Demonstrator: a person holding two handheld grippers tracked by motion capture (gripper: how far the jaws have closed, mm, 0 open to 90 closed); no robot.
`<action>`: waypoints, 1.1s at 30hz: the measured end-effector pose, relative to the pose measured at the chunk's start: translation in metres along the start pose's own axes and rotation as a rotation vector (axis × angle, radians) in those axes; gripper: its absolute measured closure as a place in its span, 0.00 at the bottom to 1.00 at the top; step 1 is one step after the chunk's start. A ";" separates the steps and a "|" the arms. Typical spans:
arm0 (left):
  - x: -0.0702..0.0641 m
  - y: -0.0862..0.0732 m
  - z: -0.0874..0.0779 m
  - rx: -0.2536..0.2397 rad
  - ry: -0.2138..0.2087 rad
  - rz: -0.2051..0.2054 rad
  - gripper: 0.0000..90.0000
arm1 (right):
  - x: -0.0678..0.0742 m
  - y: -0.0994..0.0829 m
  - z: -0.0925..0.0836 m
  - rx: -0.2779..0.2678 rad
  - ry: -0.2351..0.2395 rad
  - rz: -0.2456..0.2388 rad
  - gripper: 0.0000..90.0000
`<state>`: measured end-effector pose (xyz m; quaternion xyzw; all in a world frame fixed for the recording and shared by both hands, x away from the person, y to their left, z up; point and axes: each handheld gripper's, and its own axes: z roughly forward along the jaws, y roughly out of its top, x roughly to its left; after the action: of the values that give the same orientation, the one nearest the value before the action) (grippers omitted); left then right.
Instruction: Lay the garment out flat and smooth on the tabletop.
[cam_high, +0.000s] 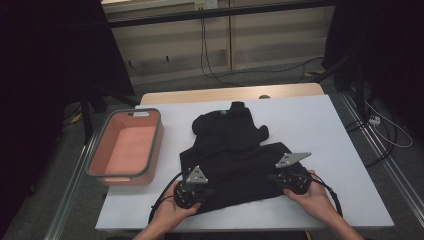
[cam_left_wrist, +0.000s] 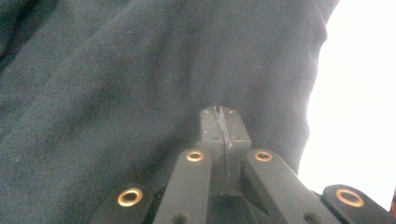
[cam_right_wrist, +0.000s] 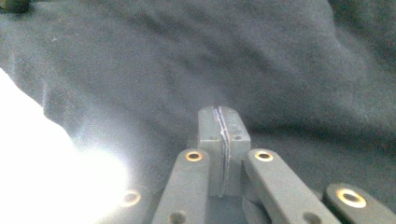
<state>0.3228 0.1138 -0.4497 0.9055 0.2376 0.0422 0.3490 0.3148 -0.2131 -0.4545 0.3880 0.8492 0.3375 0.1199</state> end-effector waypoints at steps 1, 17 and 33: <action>0.001 -0.001 -0.002 0.004 -0.017 -0.005 1.00 | 0.002 0.000 -0.001 0.001 -0.008 -0.006 1.00; -0.016 -0.015 -0.014 0.031 -0.098 0.001 1.00 | 0.021 -0.019 -0.020 0.029 0.063 -0.014 1.00; -0.037 -0.026 -0.025 0.063 -0.131 0.028 1.00 | 0.052 -0.041 -0.037 0.038 0.122 -0.024 1.00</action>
<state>0.2736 0.1285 -0.4448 0.9201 0.2028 -0.0198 0.3345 0.2393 -0.2117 -0.4509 0.3586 0.8659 0.3427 0.0646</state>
